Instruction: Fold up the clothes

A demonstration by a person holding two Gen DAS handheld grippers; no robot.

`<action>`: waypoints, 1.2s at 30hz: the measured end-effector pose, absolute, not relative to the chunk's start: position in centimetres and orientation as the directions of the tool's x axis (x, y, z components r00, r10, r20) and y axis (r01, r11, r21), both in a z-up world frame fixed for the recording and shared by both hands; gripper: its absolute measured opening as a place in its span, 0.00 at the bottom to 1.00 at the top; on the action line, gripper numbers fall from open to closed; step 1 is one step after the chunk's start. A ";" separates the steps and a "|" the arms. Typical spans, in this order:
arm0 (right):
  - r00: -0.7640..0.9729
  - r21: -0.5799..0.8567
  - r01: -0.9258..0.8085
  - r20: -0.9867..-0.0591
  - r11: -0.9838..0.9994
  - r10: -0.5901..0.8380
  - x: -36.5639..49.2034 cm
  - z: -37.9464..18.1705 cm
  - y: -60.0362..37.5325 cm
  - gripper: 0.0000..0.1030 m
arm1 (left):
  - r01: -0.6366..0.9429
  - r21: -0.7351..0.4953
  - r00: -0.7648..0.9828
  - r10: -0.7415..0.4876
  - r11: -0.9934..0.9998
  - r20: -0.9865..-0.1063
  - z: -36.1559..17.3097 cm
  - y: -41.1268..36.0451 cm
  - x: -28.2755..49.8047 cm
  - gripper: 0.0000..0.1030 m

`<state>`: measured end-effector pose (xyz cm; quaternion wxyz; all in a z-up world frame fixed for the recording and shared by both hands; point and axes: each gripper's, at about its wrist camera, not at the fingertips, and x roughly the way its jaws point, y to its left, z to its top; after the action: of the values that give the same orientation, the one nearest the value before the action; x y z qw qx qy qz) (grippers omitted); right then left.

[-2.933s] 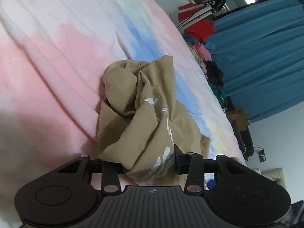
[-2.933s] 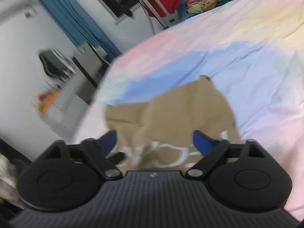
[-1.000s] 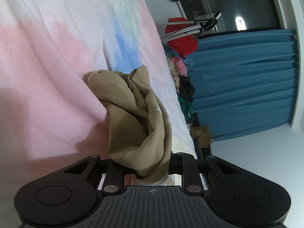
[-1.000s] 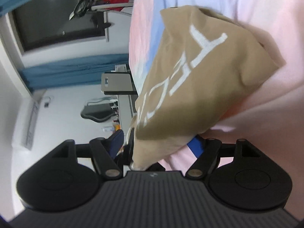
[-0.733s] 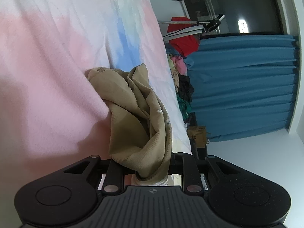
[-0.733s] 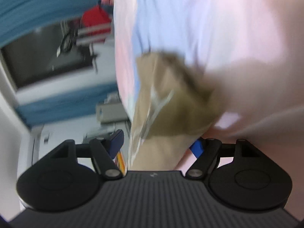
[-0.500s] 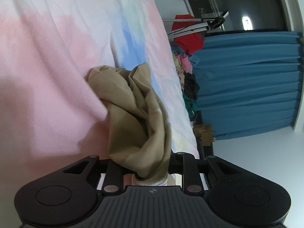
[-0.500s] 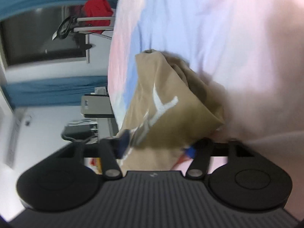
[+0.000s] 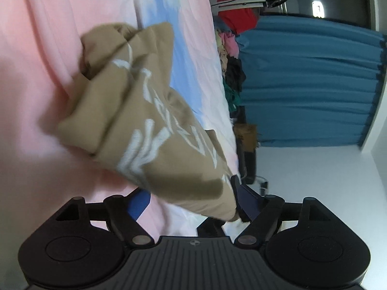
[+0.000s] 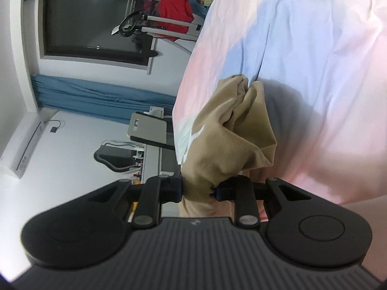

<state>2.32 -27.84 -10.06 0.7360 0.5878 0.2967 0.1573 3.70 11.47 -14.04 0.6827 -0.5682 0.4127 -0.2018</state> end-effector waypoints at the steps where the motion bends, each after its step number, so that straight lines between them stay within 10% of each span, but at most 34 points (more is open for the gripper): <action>1: 0.776 0.959 0.114 -0.249 0.258 0.579 2.1 -10.1 -28.0 0.26 | -0.200 -0.943 0.587 -0.739 0.264 -0.331 -14.4 11.7 3.8 0.78; 8: 0.805 0.962 0.074 -0.212 0.261 0.554 0.9 -8.9 -28.4 0.24 | -0.207 -0.949 0.672 -0.671 0.237 -0.314 -15.0 13.7 3.4 0.73; 18: 0.856 0.938 0.035 -0.207 0.345 0.473 -3.8 -4.0 -29.6 0.24 | -0.080 -0.961 0.634 -0.731 0.264 -0.254 -10.9 12.7 2.7 0.34; 36: 0.905 0.917 0.219 -0.318 0.334 0.281 2.2 1.7 -47.1 0.24 | 0.015 -0.833 0.447 -0.749 0.553 -0.489 1.1 -9.7 13.8 0.29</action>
<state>2.18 -47.05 1.73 0.7874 0.5768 0.2167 0.0198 13.75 -9.65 1.06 0.7513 -0.3989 0.4603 -0.2542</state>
